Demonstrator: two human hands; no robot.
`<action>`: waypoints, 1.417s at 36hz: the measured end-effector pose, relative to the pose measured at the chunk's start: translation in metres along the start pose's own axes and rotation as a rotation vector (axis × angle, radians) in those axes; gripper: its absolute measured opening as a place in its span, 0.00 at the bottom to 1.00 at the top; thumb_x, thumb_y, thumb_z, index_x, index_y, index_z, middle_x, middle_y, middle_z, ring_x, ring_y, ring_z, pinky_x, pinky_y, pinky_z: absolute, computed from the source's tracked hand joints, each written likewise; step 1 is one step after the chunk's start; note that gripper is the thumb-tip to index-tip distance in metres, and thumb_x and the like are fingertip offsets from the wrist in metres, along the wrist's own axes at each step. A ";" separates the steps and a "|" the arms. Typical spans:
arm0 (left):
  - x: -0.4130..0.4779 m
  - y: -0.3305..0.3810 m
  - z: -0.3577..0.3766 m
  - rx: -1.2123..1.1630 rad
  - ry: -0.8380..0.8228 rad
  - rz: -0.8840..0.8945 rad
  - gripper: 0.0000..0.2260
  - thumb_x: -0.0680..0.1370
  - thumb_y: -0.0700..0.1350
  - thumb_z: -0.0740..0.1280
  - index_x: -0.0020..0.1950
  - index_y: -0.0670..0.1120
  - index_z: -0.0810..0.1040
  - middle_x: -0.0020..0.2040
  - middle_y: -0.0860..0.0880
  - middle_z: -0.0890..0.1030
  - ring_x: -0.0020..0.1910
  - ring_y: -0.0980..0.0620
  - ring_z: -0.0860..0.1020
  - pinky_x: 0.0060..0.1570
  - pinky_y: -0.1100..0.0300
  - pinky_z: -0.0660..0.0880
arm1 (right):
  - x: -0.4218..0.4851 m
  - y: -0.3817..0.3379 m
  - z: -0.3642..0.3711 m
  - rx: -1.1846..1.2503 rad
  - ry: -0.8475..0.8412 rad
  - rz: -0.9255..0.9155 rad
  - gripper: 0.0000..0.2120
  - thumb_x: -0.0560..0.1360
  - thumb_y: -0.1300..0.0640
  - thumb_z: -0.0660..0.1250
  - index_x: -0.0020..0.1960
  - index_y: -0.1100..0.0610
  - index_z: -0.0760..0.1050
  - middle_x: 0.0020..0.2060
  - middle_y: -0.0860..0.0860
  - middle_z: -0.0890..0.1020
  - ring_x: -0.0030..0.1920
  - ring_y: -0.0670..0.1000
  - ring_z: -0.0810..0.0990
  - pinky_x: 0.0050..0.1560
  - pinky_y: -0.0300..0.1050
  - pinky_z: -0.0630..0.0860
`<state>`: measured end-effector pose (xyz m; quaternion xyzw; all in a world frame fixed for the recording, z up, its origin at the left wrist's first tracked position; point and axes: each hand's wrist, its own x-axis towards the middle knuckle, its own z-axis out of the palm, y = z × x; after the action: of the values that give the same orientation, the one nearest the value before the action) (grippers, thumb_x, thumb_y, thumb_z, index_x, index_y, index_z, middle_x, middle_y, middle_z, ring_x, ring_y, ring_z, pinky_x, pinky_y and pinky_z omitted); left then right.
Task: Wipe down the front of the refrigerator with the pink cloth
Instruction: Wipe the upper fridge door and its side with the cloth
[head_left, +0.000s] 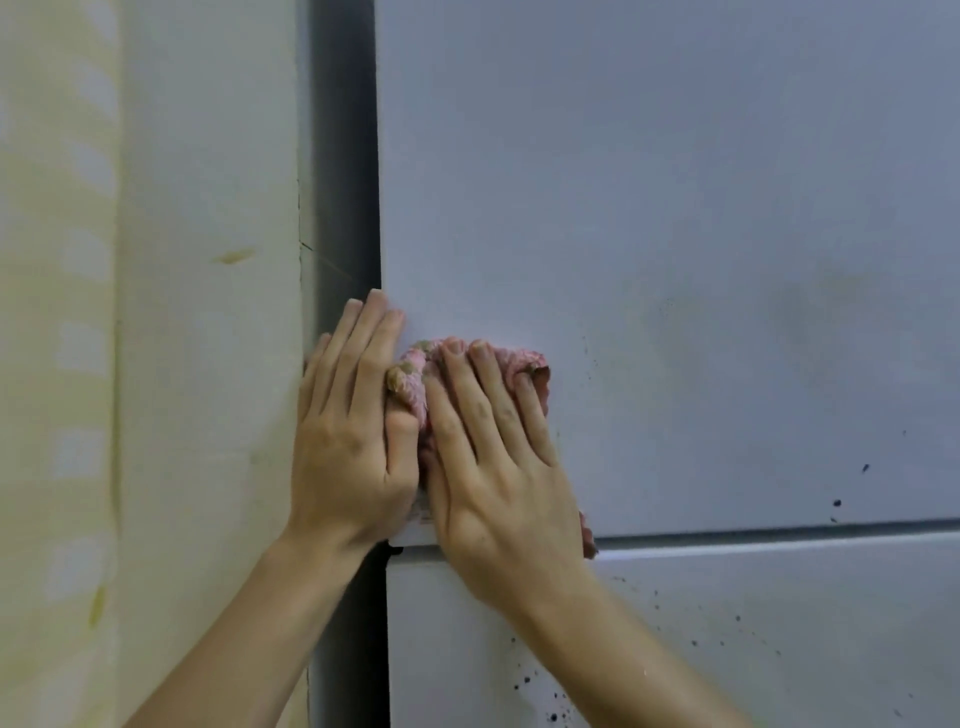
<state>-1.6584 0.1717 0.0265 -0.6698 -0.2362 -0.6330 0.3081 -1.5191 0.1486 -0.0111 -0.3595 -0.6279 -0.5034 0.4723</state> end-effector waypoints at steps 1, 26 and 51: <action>-0.001 0.001 0.001 0.000 0.005 -0.009 0.28 0.80 0.41 0.53 0.81 0.40 0.65 0.83 0.43 0.65 0.84 0.46 0.59 0.80 0.38 0.60 | 0.002 0.004 -0.002 0.010 -0.002 -0.018 0.27 0.87 0.54 0.56 0.83 0.62 0.58 0.83 0.58 0.57 0.85 0.56 0.51 0.84 0.58 0.51; 0.002 0.023 0.013 0.172 -0.060 -0.016 0.31 0.80 0.53 0.61 0.83 0.47 0.65 0.85 0.42 0.56 0.85 0.44 0.51 0.83 0.44 0.50 | 0.001 0.074 -0.035 -0.051 0.045 0.034 0.24 0.87 0.52 0.56 0.82 0.55 0.63 0.83 0.54 0.61 0.84 0.54 0.56 0.83 0.60 0.55; 0.010 0.039 0.020 0.187 -0.029 0.000 0.29 0.78 0.52 0.63 0.78 0.41 0.70 0.82 0.37 0.62 0.84 0.40 0.56 0.82 0.50 0.56 | -0.006 0.116 -0.049 -0.052 0.058 0.061 0.25 0.86 0.52 0.57 0.82 0.56 0.64 0.82 0.56 0.62 0.84 0.57 0.56 0.82 0.62 0.56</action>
<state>-1.6163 0.1578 0.0320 -0.6472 -0.2985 -0.5985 0.3658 -1.3981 0.1280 0.0192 -0.3758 -0.5893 -0.5151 0.4962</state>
